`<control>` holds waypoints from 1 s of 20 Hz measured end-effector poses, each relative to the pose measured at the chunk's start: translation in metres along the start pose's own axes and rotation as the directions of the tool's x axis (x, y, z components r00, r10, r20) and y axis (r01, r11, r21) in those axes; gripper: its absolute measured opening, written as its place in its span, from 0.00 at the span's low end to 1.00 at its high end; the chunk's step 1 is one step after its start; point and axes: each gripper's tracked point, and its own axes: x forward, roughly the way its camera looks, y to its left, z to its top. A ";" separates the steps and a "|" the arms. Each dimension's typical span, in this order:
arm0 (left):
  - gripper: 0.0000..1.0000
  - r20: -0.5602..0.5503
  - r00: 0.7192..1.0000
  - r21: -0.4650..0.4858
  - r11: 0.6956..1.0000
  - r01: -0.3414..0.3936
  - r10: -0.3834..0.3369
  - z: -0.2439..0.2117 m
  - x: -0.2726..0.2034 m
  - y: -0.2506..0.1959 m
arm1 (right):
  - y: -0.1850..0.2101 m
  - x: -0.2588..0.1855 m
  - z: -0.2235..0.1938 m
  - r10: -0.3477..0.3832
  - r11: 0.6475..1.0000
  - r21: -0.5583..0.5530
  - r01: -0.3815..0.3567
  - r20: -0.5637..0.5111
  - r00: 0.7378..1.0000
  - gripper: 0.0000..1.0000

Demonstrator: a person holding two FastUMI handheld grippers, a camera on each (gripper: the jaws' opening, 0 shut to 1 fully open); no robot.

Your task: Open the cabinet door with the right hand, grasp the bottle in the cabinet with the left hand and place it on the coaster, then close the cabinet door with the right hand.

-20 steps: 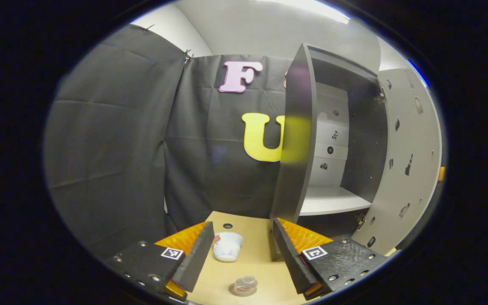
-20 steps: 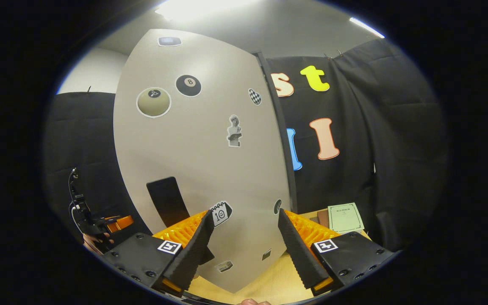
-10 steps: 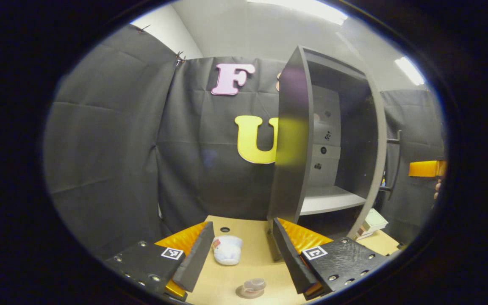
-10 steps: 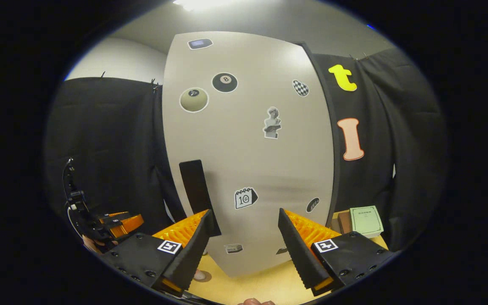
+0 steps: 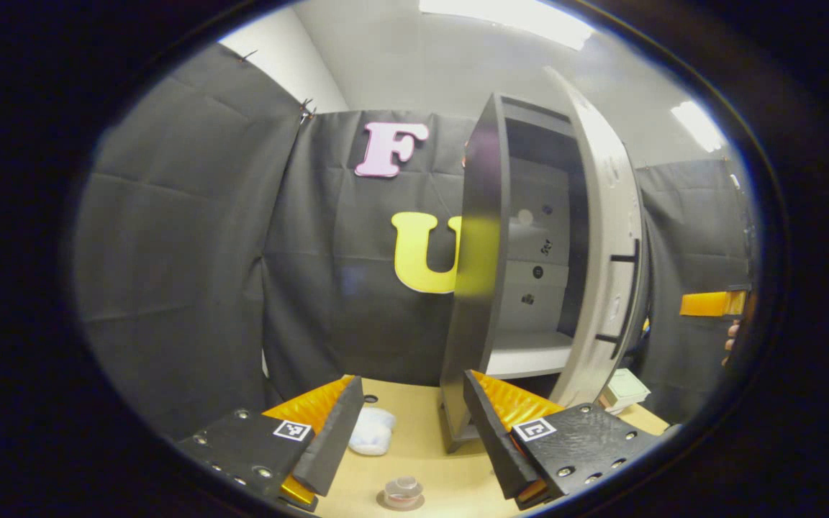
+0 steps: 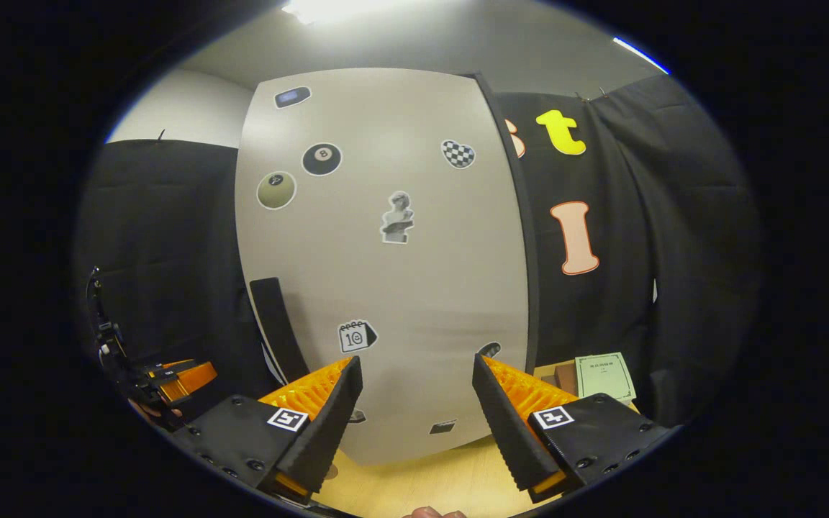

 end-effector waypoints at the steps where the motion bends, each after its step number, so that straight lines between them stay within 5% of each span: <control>1: 0.84 0.013 1.000 0.006 1.000 -0.001 0.001 0.004 -0.006 -0.007 | -0.014 -0.002 0.002 -0.001 1.000 0.002 0.001 0.005 1.000 0.98; 11: 0.84 0.066 0.994 -0.077 0.993 -0.085 0.090 0.023 -0.019 -0.093 | -0.133 -0.020 0.012 -0.064 0.994 -0.085 0.067 0.046 0.997 0.98; 20: 0.84 0.073 0.997 0.090 0.996 -0.020 0.013 0.038 -0.015 -0.151 | -0.176 -0.023 -0.001 -0.135 0.991 -0.024 0.135 0.025 0.991 0.98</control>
